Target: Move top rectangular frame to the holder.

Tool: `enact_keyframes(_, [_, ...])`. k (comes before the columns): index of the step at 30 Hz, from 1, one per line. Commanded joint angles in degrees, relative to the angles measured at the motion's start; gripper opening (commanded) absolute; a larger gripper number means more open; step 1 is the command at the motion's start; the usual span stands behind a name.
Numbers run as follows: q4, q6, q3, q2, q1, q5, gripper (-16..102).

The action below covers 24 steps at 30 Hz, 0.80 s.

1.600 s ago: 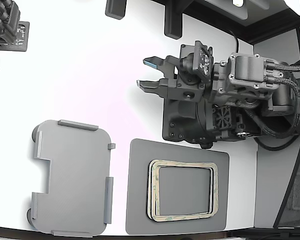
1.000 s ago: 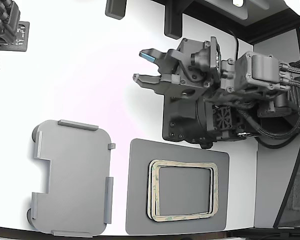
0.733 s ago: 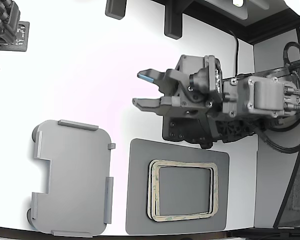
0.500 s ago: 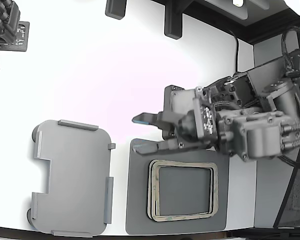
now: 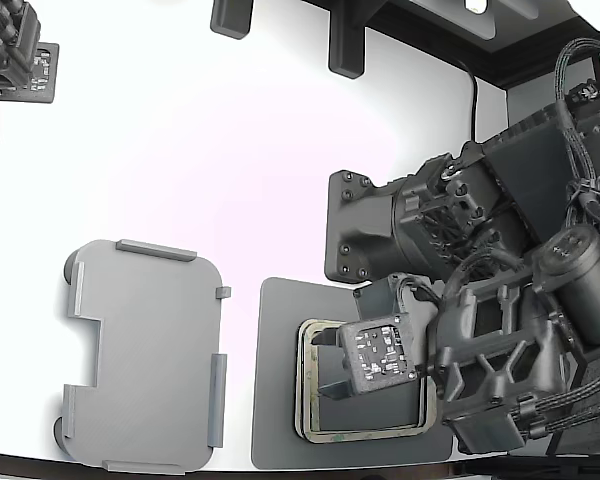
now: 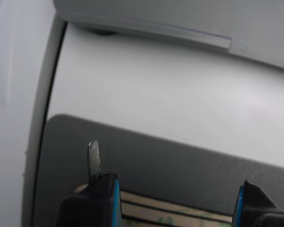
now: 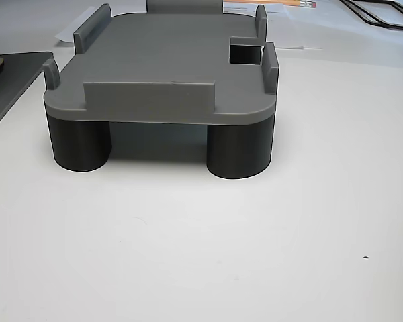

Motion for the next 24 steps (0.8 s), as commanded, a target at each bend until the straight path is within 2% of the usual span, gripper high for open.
enact_keyframes(1, [1.8, 1.8, -1.6, 0.2, 0.3, -2.5, 100])
enact_keyframes(13, [4.4, 14.6, 6.1, -0.2, 9.0, -4.1, 100])
enact_keyframes(24, [4.3, 17.4, 13.7, 3.8, 9.6, -4.8, 100])
